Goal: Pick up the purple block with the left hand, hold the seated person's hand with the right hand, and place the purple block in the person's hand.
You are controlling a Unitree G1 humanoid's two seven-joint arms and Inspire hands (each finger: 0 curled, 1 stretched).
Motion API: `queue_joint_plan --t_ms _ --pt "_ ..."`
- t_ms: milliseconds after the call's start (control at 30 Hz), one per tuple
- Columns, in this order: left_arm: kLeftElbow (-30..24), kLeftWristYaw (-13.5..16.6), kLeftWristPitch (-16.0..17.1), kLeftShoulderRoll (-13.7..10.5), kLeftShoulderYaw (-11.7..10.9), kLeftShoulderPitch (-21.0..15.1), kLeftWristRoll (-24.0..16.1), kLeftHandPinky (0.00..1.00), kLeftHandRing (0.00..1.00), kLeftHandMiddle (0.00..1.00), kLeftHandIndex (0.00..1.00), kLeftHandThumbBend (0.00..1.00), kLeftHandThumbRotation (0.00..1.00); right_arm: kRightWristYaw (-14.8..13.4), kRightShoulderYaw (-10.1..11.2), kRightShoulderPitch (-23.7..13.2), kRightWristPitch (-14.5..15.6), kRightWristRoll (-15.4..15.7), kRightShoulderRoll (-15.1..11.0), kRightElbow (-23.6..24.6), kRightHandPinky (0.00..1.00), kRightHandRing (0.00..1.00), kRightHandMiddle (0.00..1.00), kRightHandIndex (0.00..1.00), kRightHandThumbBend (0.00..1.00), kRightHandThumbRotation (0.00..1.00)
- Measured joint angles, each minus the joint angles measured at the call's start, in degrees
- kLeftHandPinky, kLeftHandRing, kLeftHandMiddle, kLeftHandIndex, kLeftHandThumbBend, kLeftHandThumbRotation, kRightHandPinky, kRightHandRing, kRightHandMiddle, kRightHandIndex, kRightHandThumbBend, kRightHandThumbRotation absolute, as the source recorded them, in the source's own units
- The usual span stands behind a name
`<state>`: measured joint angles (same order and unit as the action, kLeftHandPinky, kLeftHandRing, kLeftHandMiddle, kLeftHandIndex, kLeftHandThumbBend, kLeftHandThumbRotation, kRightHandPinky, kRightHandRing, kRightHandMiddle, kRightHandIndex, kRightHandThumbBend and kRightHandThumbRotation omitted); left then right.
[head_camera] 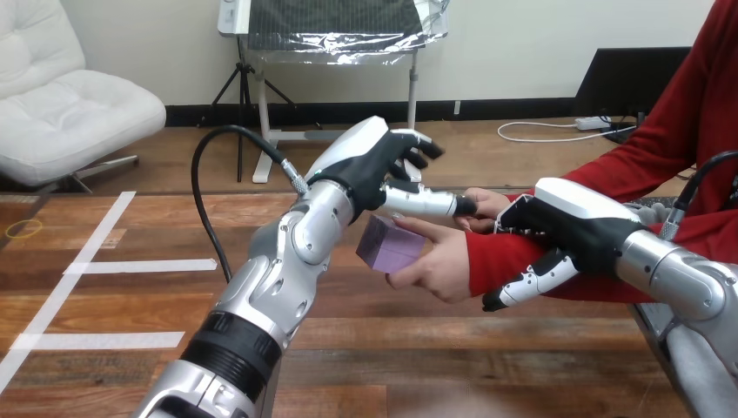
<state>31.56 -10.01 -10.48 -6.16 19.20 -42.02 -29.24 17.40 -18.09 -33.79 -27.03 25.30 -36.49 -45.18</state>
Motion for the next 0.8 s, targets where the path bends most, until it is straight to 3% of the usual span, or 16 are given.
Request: queue_joint_plan --t_ms 367,800 --pt "-1.9 0.0 0.5 -0.7 0.0 1.2 0.5 0.75 0.80 0.82 0.81 0.81 0.86 1.8 0.1 0.1 0.2 0.1 0.0 0.5 0.55 0.63 0.65 0.66 1.00 0.67" --pt "-3.8 0.0 1.1 -2.8 -0.1 3.5 0.7 0.82 0.83 0.83 0.81 0.80 0.89 3.7 0.1 1.2 0.8 0.0 -0.1 3.6 0.66 0.76 0.75 0.75 1.00 0.77"
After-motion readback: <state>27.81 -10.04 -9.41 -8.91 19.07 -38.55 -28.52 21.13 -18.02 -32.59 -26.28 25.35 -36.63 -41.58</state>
